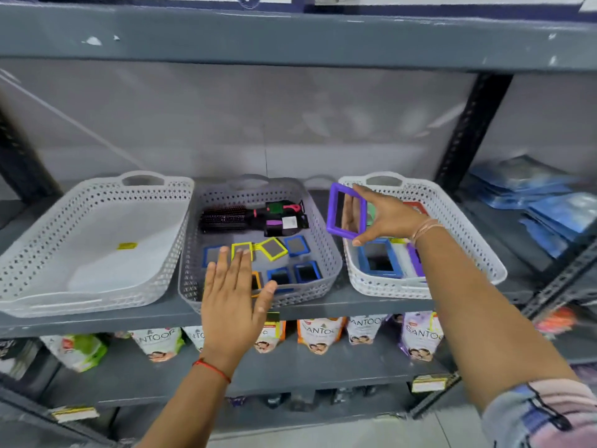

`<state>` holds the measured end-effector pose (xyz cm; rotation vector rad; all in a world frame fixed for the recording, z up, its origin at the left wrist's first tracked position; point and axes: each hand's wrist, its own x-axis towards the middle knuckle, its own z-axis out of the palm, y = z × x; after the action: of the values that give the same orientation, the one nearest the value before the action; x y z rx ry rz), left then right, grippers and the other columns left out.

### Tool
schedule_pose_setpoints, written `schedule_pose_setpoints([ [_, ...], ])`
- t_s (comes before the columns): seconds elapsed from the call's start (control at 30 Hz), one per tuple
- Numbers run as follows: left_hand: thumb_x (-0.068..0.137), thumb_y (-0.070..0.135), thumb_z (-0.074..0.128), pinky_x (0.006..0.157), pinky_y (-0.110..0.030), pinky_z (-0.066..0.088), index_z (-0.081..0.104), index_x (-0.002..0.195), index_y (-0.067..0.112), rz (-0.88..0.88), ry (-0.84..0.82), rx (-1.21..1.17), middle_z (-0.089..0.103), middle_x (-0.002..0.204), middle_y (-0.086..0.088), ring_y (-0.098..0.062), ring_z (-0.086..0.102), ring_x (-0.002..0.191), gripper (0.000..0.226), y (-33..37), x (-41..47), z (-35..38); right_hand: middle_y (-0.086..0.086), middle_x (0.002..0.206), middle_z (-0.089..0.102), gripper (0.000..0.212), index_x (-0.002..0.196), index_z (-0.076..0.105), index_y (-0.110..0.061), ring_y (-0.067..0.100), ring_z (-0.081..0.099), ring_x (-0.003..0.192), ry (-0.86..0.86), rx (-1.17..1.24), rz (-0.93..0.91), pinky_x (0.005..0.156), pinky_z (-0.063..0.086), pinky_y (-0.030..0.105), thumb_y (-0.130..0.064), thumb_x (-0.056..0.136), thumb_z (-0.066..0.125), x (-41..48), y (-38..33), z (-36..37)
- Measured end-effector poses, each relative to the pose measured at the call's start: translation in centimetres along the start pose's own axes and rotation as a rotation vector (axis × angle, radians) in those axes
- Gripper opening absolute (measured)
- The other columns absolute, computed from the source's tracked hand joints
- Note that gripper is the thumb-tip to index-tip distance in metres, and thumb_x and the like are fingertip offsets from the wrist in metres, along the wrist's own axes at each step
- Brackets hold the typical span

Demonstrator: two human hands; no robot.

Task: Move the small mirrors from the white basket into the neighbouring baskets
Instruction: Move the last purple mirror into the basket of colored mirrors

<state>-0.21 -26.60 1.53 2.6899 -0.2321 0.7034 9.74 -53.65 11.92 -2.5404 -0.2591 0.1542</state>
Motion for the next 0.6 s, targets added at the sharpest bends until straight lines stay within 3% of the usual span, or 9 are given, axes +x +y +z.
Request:
schedule_pose_setpoints([
  [0.13, 0.092, 0.058, 0.013, 0.112, -0.036, 0.006, 0.043, 0.132, -0.001, -0.006, 0.007, 0.007, 0.047, 0.136, -0.018, -0.030, 0.024, 0.135, 0.077, -0.1, 0.0, 0.0, 0.002, 0.152, 0.030, 0.113, 0.147, 0.013, -0.017, 0.017, 0.028, 0.138, -0.027, 0.069, 0.125, 0.104, 0.025, 0.018, -0.003, 0.059, 0.084, -1.4, 2.6, -1.1],
  [0.2, 0.092, 0.058, 0.014, 0.111, -0.037, 0.007, 0.045, 0.131, -0.002, -0.001, 0.015, 0.020, 0.049, 0.133, -0.020, -0.032, 0.027, 0.133, 0.077, 0.0, 0.1, 0.0, 0.008, 0.148, 0.037, 0.117, 0.148, 0.011, -0.016, 0.020, 0.040, 0.130, -0.057, 0.068, 0.180, 0.106, 0.032, 0.027, 0.001, 0.058, 0.083, -2.0, 4.2, -1.4],
  [0.3, 0.092, 0.057, 0.013, 0.110, -0.039, 0.010, 0.046, 0.129, -0.003, -0.003, 0.011, 0.028, 0.051, 0.131, -0.022, -0.033, 0.028, 0.133, 0.078, 0.2, 0.2, 0.0, 0.011, 0.121, 0.057, 0.116, 0.147, 0.010, -0.018, 0.021, 0.055, 0.102, -0.117, 0.135, 0.290, 0.092, 0.047, 0.034, 0.017, 0.058, 0.076, -2.7, 6.6, -2.4],
  [0.4, 0.092, 0.058, 0.013, 0.111, -0.040, 0.010, 0.046, 0.129, -0.003, -0.015, 0.004, 0.027, 0.051, 0.131, -0.022, -0.032, 0.027, 0.133, 0.079, 0.3, 0.1, 0.1, 0.006, 0.110, 0.053, 0.115, 0.147, 0.006, -0.022, 0.020, 0.054, 0.097, -0.204, 0.031, 0.370, 0.085, 0.045, 0.029, 0.017, 0.063, 0.072, -3.3, 8.0, -3.5],
  [0.5, 0.092, 0.058, 0.012, 0.111, -0.038, 0.008, 0.046, 0.129, -0.003, -0.013, -0.007, 0.026, 0.051, 0.131, -0.021, -0.031, 0.026, 0.134, 0.079, 0.3, 0.1, -0.1, 0.010, 0.126, 0.054, 0.108, 0.148, 0.007, -0.023, 0.025, 0.051, 0.116, -0.277, -0.099, 0.467, 0.099, 0.040, 0.033, 0.016, 0.067, 0.068, -3.6, 8.9, -3.7],
  [0.6, 0.093, 0.058, 0.013, 0.111, -0.036, 0.006, 0.046, 0.129, -0.002, -0.006, -0.013, 0.029, 0.050, 0.132, -0.021, -0.030, 0.025, 0.134, 0.078, 0.1, 0.0, -0.1, -0.003, 0.118, 0.058, 0.099, 0.145, 0.018, -0.022, 0.026, 0.045, 0.123, -0.377, -0.238, 0.560, 0.108, 0.037, 0.041, 0.012, 0.065, 0.063, -3.7, 10.0, -3.3],
])
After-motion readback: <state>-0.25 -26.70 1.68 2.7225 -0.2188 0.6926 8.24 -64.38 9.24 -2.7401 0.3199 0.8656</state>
